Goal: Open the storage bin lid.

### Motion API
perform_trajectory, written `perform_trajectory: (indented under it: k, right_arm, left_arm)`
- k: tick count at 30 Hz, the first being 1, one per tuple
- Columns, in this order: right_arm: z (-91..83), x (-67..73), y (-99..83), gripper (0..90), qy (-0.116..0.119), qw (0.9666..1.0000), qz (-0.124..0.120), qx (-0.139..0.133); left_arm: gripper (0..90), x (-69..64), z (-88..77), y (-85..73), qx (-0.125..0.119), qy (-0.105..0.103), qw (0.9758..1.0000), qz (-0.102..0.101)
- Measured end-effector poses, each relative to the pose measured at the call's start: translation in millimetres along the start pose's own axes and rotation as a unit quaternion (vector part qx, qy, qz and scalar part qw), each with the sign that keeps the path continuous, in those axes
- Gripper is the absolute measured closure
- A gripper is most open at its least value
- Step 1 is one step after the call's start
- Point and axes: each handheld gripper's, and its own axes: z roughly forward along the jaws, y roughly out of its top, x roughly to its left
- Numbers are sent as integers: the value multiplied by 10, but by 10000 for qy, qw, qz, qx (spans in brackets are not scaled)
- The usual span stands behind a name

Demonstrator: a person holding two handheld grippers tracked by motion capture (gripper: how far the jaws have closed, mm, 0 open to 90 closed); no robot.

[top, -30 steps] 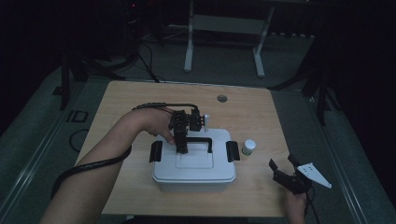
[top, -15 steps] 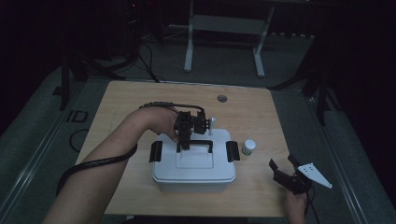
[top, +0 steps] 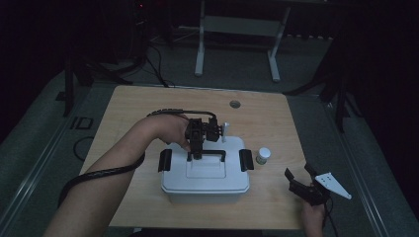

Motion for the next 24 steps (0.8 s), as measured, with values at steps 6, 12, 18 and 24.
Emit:
perform_trajectory:
  k: [6,12,18,24]
  right_arm:
    - [1,0,0,138,-3,10000,-1,5]
    - [1,-1,0,138,3,10000,8,-3]
    - [2,-1,-1,139,-13,10000,0,14]
    - [3,-1,-1,139,-16,10000,-13,15]
  left_arm:
    - [835,-5,-9,-1,-27,39,10000,5]
    - [836,-30,-89,7,-78,125,9999,-9]
    - [836,-70,-275,-18,-243,255,9994,-26]
    - [836,-100,-391,-54,-290,339,9990,-41]
